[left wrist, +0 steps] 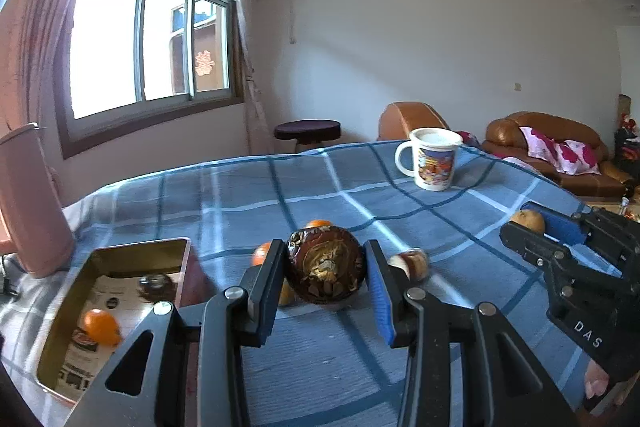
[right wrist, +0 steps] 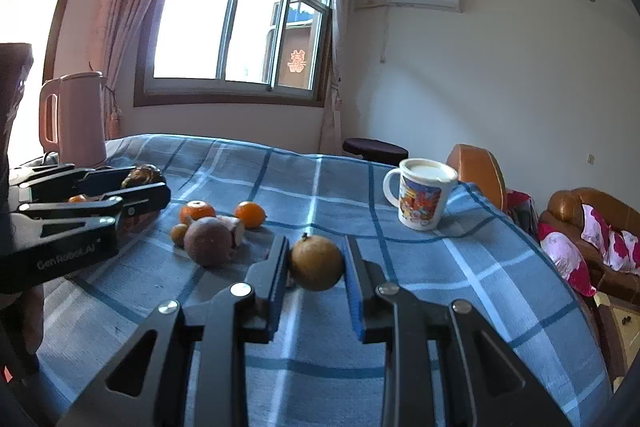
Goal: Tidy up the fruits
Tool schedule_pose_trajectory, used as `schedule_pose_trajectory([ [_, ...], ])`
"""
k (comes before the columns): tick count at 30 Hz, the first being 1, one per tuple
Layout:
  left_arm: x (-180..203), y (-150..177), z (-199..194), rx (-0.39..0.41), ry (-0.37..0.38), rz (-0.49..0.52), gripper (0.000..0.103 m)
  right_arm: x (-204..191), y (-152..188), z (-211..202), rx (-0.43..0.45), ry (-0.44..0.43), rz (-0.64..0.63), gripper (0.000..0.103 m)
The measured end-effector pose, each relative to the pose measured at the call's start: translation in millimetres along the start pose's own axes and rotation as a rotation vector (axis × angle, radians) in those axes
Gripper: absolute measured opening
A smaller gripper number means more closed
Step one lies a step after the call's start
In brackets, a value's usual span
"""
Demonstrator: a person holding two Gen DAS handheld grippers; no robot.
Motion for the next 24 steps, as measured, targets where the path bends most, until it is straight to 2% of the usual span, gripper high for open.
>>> schedule_pose_trajectory([
  [24, -64, 9, -27, -0.008, -0.153, -0.033, 0.041, -80, -31, 30, 0.002, -0.112, -0.126, 0.030],
])
Point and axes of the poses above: each gripper's, at about its wrist camera, not at the fingertips, and z roughly the way its jaws point, x to its right, y to its underside, the point moved 1 cm from there along z, roughly the way its jaws point, and after that the axes turned 9 degrees about z, right-handed, at the moved point
